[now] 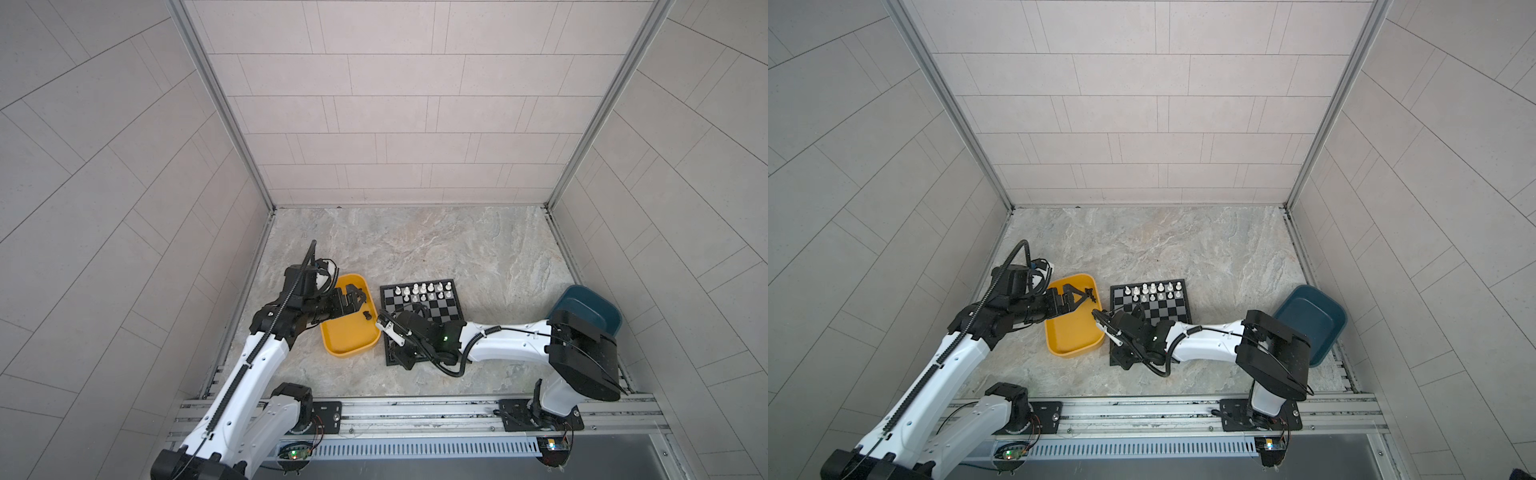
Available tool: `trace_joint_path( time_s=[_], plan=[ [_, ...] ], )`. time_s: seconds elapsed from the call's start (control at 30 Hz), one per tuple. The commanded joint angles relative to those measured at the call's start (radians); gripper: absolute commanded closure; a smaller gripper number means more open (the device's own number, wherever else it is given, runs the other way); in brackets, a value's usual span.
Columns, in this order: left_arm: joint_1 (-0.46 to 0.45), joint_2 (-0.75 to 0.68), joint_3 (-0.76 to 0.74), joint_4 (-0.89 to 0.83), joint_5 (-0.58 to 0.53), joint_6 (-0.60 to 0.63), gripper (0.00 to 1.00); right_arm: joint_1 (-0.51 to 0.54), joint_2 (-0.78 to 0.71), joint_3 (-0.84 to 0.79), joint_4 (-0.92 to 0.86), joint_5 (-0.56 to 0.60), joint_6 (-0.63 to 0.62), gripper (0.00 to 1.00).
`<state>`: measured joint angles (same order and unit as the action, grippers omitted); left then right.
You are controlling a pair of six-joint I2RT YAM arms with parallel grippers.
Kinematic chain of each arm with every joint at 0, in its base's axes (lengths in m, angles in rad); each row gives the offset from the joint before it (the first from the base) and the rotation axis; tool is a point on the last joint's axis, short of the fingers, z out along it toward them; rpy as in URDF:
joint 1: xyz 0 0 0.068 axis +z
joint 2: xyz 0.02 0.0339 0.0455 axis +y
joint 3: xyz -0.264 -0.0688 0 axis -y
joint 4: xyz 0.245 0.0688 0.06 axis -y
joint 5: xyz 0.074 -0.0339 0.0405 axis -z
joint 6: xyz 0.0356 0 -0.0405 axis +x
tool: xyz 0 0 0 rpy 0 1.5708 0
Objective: Set up the chess pieces on the board
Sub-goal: 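Lower the rook onto the near corner square and open the right gripper, then lift the right gripper over the board while the left gripper lowers onto a black knight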
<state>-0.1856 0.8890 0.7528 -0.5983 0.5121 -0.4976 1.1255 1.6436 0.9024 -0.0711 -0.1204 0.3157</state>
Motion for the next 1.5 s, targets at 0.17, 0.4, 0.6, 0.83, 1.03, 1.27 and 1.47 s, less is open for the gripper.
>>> trace_joint_path(
  time_s=[0.17, 0.4, 0.6, 0.83, 1.03, 1.27, 1.47],
  plan=[
    [0.005, -0.004, -0.005, 0.002, -0.001, 0.007, 0.0, 0.01, 0.003, -0.009, -0.011, 0.03, -0.001, 0.79],
    [0.005, 0.0, 0.0, -0.014, -0.087, -0.033, 0.0, 0.011, -0.1, 0.036, -0.097, 0.083, -0.021, 0.64],
    [0.016, -0.001, 0.018, -0.027, -0.054, -0.122, 0.0, 0.006, -0.235, 0.071, -0.143, 0.16, -0.028, 0.4],
    [-0.052, 0.194, 0.109, -0.179, -0.119, -0.206, 0.22, -0.158, -0.391, 0.084, -0.205, 0.053, 0.035, 0.18],
    [-0.123, 0.389, 0.156, -0.204, -0.156, -0.304, 0.47, -0.328, -0.527, 0.069, -0.261, -0.083, 0.075, 0.01],
    [-0.143, 0.513, 0.12, -0.059, -0.143, -0.434, 0.54, -0.442, -0.637, 0.043, -0.301, -0.164, 0.088, 0.0],
    [-0.148, 0.602, 0.123, -0.014, -0.166, -0.486, 0.57, -0.49, -0.686, 0.015, -0.319, -0.188, 0.092, 0.0]
  ],
)
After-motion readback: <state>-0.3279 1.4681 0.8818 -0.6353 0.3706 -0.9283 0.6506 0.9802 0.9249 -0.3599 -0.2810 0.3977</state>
